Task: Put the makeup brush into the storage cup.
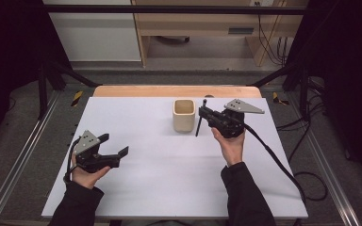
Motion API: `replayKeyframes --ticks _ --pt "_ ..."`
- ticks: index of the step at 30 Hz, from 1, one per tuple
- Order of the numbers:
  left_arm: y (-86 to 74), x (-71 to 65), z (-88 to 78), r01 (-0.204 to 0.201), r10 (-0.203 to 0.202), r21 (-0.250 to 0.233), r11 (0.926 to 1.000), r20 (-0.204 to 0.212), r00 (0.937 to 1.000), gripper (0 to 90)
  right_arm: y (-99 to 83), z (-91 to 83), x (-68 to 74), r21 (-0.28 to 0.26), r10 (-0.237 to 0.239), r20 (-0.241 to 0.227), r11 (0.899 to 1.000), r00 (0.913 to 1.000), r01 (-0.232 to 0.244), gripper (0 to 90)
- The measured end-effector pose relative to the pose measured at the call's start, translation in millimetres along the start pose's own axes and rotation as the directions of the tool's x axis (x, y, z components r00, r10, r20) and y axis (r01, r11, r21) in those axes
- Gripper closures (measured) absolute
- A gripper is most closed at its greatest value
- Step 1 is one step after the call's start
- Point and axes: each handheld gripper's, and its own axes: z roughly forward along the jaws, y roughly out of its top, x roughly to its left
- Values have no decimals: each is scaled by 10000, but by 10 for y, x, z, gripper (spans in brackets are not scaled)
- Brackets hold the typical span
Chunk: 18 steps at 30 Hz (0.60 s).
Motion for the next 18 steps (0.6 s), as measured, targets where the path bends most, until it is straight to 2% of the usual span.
replayKeyframes --ticks 18 --pt "-89 158 -14 241 -240 48 9997 -157 9996 92 182 263 -41 -215 -157 411 9996 9990 166 831"
